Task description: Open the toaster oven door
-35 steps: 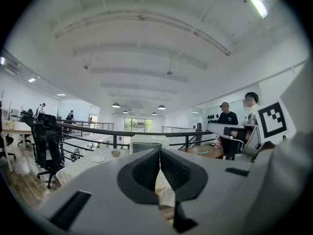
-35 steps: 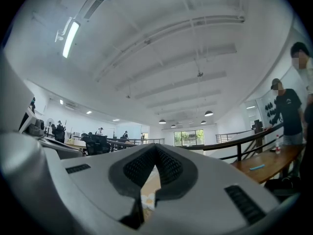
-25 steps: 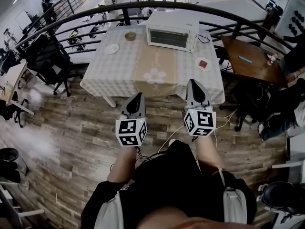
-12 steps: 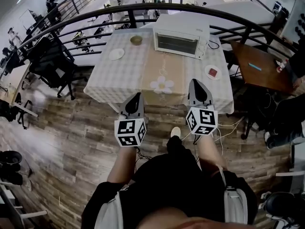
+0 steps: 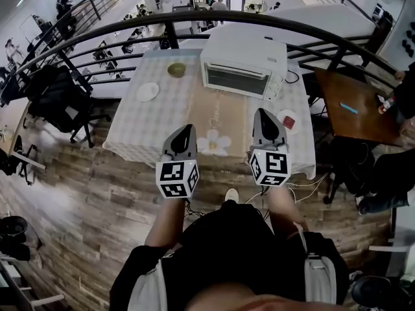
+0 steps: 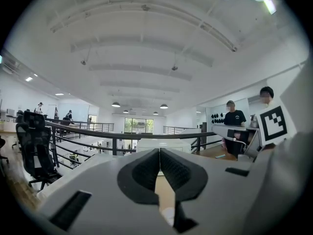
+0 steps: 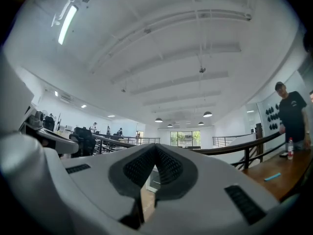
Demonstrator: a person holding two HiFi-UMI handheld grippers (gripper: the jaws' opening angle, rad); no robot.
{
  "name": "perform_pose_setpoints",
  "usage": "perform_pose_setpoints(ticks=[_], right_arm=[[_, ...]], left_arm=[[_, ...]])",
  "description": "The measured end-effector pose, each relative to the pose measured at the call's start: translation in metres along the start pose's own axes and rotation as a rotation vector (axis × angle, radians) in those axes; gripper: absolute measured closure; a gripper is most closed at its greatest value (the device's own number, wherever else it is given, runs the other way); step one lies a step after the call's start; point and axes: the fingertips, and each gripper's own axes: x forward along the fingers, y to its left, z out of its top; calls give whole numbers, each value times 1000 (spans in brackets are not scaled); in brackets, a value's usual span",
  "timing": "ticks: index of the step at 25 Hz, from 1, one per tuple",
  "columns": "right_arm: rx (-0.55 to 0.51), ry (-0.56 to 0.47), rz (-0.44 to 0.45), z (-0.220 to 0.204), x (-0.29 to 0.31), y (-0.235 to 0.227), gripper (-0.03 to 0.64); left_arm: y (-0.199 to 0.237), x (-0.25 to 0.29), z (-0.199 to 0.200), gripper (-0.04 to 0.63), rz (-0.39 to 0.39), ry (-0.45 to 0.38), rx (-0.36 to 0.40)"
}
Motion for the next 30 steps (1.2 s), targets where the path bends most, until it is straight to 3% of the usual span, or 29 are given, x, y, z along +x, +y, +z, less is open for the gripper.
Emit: perform_pose_setpoints(ticks=[11,19,30], right_arm=[[50,34,-8,-25,110,-79,614],[79,76,-29,-52,146,-98,614],[100,134,-147,-75,164,-101,615]], left_arm=[[-8,145,20,580,-34,18,10],[-2,194,9,580,-66,51,11],[20,223,13,580,-159,65,32]])
